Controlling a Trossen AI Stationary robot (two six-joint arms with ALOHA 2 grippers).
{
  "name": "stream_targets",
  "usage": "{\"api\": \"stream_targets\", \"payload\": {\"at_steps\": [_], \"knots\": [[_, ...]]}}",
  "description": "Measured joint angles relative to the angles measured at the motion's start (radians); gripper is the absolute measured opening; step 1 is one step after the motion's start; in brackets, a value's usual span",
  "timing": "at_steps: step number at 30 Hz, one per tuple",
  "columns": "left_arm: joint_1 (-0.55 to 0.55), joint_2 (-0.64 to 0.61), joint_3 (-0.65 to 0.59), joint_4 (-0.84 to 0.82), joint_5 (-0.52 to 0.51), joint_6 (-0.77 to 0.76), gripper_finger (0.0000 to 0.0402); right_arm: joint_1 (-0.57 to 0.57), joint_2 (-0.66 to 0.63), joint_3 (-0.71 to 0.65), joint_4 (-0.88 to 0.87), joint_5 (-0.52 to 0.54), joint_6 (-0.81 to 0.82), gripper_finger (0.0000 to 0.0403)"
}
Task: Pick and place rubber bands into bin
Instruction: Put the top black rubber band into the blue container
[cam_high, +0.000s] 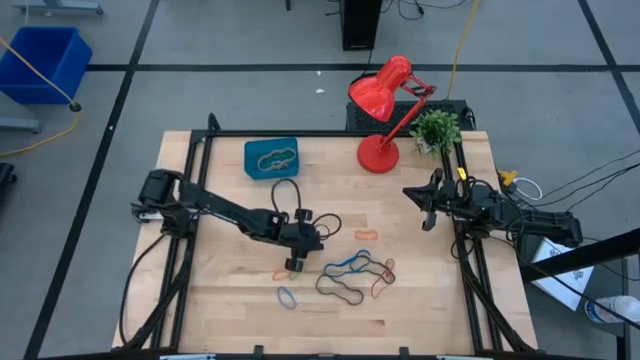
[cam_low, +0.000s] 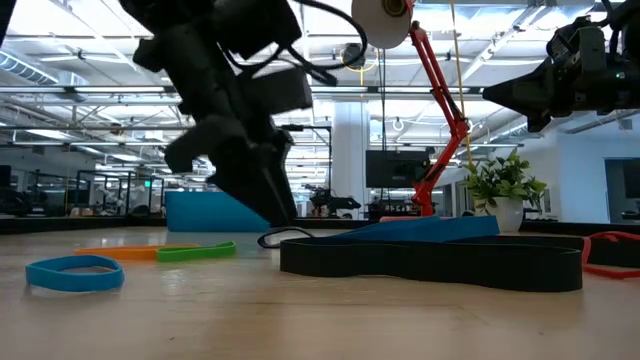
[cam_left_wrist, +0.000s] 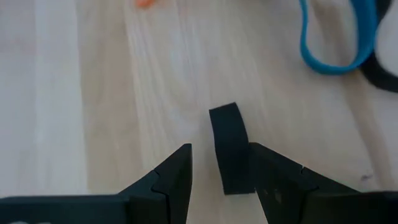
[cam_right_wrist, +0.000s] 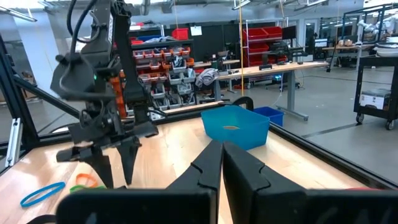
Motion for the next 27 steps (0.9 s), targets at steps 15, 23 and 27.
{"api": "stream_targets", "payload": {"at_steps": [15,23,27], "knots": [[0.017,0.052,0.0,0.005,0.062,-0.079,0.0165,0.0,0.0,0.0,-0.002,0.0,0.009,0.0009],[0.015,0.052,0.0,0.001,0.099,-0.081,0.0106,0.0,0.0,0.0,-0.004,0.0,0.008,0.0009],[0.014,0.053,0.0,0.001,0.106,-0.078,0.0054,0.0,0.0,0.0,-0.004,0.0,0.008,0.0009]]}}
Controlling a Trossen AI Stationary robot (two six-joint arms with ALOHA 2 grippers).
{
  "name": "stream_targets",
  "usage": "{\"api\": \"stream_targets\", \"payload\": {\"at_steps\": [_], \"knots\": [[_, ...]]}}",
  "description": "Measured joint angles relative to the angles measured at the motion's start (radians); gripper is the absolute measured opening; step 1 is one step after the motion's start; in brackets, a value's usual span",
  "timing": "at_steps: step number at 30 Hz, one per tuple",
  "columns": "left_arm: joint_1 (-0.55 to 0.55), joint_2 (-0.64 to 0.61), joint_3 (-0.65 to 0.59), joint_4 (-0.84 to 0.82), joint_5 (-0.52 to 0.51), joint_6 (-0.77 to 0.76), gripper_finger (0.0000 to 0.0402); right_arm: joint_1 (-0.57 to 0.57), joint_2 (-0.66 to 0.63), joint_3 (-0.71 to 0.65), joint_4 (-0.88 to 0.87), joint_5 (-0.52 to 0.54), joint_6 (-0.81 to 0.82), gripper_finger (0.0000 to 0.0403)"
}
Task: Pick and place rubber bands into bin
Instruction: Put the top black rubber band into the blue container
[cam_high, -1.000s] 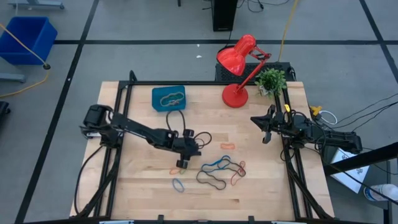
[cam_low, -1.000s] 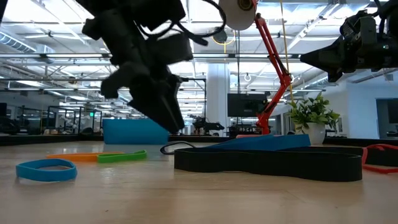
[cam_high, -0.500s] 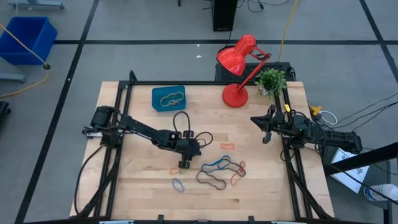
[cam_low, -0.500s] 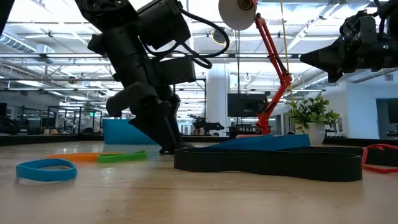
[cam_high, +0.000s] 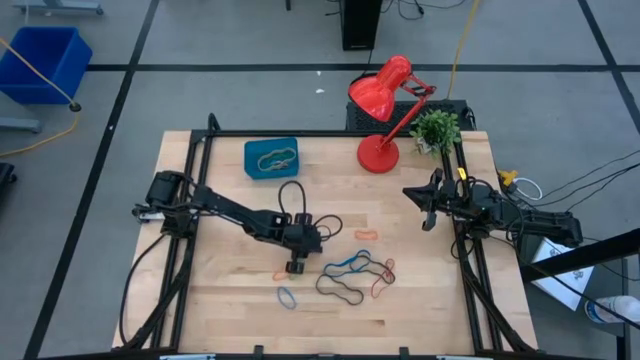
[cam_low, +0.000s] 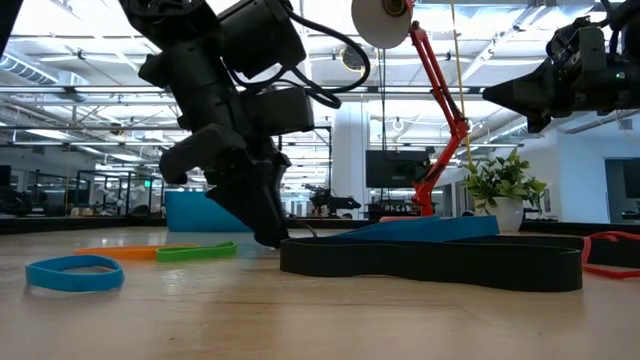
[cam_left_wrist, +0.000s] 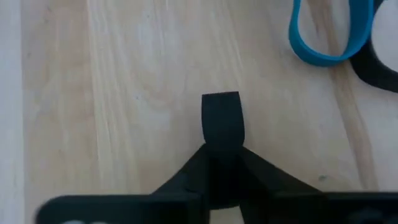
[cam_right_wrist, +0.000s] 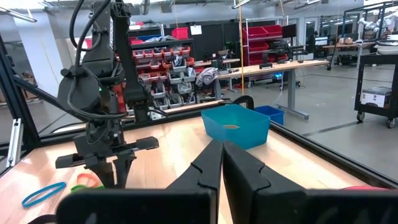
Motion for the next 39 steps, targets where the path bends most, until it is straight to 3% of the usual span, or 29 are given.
{"api": "stream_targets", "payload": {"at_steps": [4,11,17,20,24,31,39], "knots": [[-0.001,-0.009,0.0,-0.012,0.0,0.003,0.0011,0.0,0.0,0.0,0.0,0.0,0.0,0.0009],[0.0,-0.113,0.042,-0.183,-0.051,0.06,0.0019,0.0,0.0,0.0,-0.004,0.0,0.0,0.0009],[0.03,-0.281,0.153,-0.457,-0.244,0.131,0.0012,0.0,0.0,0.0,-0.004,0.0,0.0,0.0009],[0.048,-0.364,0.192,-0.487,-0.374,0.132,0.0023,0.0,0.001,0.0,-0.004,0.0,0.0,0.0009],[0.087,-0.463,0.215,-0.483,-0.474,0.154,0.0012,0.0,0.007,0.0,-0.007,0.001,0.0,0.0009],[0.23,-0.567,0.215,-0.537,-0.462,0.117,0.0021,0.0,0.008,0.0,-0.012,0.002,-0.001,0.0009],[0.449,-0.51,0.214,-0.584,-0.353,0.058,0.0017,0.0,0.01,0.0,-0.011,0.002,-0.016,0.0009]]}}
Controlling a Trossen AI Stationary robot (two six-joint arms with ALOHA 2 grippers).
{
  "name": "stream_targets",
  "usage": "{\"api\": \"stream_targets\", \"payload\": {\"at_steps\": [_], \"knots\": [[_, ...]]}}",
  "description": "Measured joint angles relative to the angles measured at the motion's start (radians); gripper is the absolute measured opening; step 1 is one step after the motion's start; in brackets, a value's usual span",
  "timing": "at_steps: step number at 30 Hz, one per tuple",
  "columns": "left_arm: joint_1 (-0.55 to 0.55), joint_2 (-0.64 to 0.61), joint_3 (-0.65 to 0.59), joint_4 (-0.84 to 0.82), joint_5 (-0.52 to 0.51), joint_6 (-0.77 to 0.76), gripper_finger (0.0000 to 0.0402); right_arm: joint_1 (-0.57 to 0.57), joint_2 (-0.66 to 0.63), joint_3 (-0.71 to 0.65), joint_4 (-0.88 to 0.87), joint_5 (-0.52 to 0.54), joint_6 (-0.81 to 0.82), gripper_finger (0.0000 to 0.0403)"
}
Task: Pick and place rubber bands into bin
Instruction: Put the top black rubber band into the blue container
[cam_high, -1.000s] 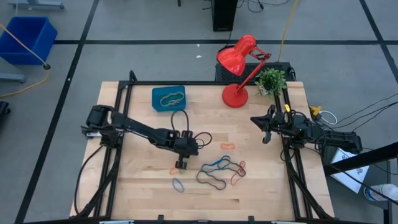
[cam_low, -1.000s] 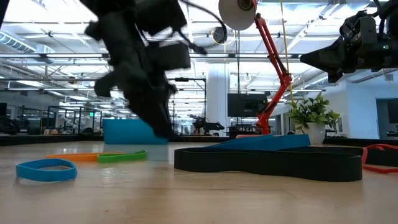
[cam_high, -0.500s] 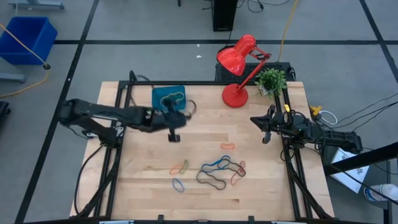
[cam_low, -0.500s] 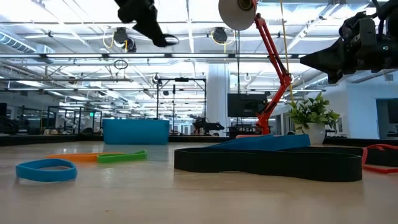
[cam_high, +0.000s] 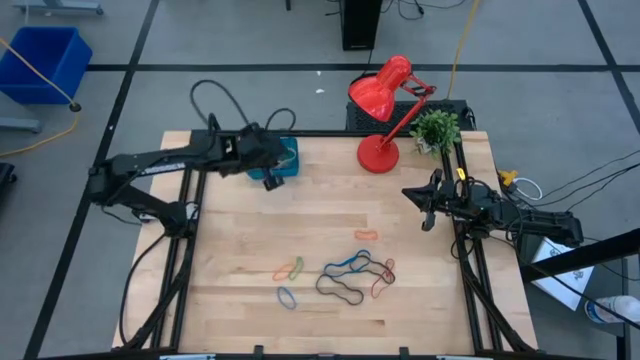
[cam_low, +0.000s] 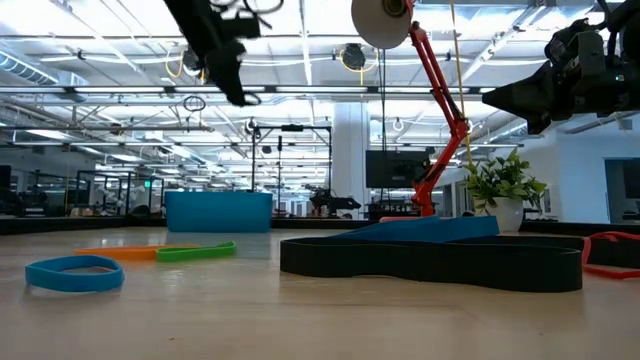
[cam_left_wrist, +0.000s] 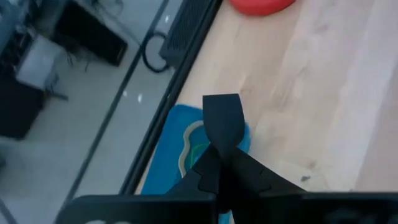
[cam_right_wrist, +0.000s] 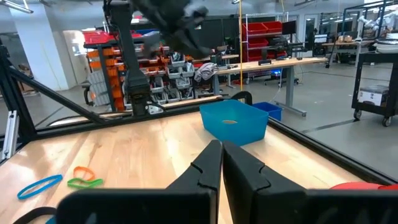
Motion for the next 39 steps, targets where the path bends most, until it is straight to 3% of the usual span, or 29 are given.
{"api": "stream_targets", "payload": {"at_steps": [4,9,13,22,28,39], "knots": [[0.083,0.069,0.0,0.005,0.008,0.017,0.0025,0.0,0.0,0.0,0.0,-0.001,0.0,0.0009],[0.17,0.183,0.0,0.005,0.086,0.022,0.0008,0.0,0.0,0.0,0.0,-0.002,0.0,0.0009],[0.218,0.281,0.0,0.007,0.122,0.028,0.0023,0.0,0.0,0.0,0.0,-0.002,0.0,0.0009],[0.274,0.448,0.0,0.026,0.143,0.046,0.0024,0.0,0.0,0.0,0.0,-0.002,0.0,0.0009],[0.28,0.477,0.0,0.066,0.186,0.046,0.001,0.0,0.0,0.0,0.0,-0.002,0.0,0.0009],[0.271,0.476,0.0,0.077,0.178,0.045,0.0088,0.0,0.0,0.0,0.0,-0.002,0.0,0.0009]]}}
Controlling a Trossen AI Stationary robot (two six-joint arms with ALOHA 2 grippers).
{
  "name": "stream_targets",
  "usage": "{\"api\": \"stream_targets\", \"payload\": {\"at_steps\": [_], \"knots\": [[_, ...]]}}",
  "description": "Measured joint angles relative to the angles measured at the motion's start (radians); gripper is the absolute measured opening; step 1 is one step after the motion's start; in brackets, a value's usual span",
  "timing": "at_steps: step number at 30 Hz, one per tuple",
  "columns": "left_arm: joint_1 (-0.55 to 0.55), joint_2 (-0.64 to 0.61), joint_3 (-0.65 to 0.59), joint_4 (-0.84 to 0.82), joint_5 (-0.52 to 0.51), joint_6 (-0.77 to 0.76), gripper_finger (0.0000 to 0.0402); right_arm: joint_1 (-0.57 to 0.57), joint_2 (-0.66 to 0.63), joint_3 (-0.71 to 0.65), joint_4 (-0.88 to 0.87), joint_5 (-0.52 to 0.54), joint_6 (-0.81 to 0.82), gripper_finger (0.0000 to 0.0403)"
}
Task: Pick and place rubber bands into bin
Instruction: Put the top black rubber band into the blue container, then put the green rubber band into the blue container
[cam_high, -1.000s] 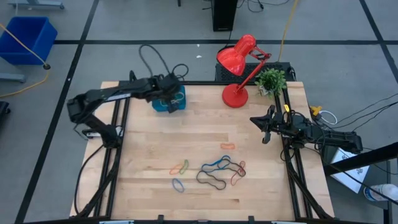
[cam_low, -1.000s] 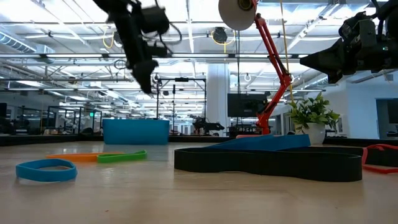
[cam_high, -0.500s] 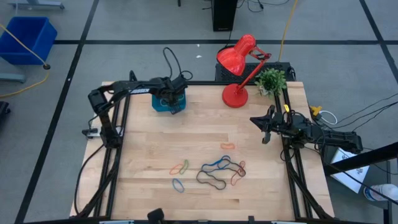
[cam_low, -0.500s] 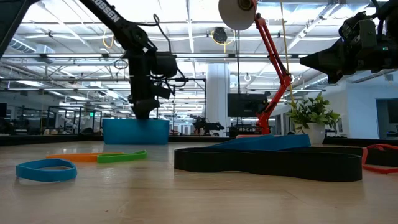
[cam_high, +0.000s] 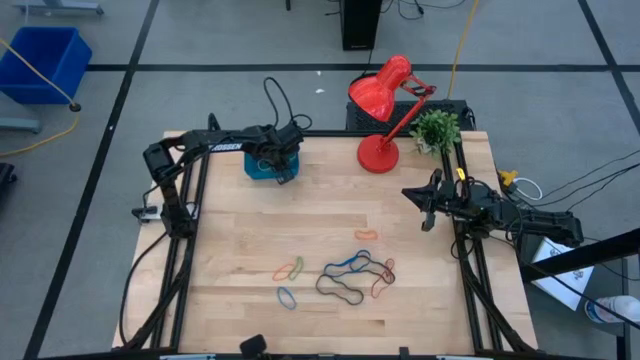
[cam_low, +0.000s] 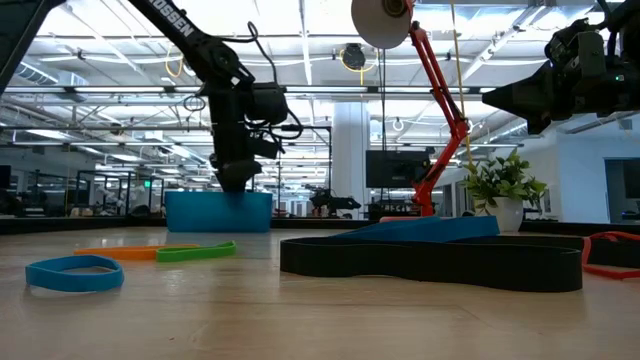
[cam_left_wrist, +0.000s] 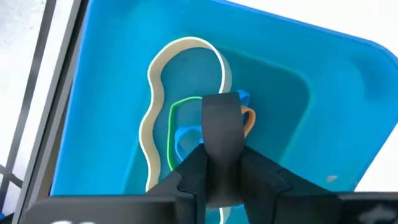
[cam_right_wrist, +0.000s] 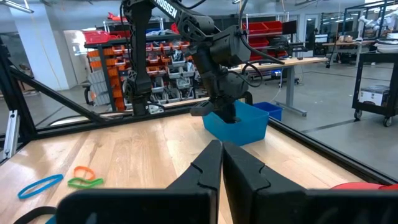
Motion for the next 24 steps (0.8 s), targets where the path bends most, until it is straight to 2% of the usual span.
{"api": "stream_targets", "payload": {"at_steps": [13,21,24], "knots": [[0.0,-0.014,-0.001,-0.027,-0.011,0.0,0.0209,0.0,0.0,0.0,0.0,0.0,0.0,0.0009],[-0.054,-0.171,-0.001,-0.012,0.013,0.014,0.0223,0.0,0.0,0.0,0.0,0.0,0.0,0.0009],[-0.096,-0.242,-0.001,-0.021,0.083,0.008,0.0219,0.0,0.0,0.0,0.0,0.0,0.0,0.0009]]}}
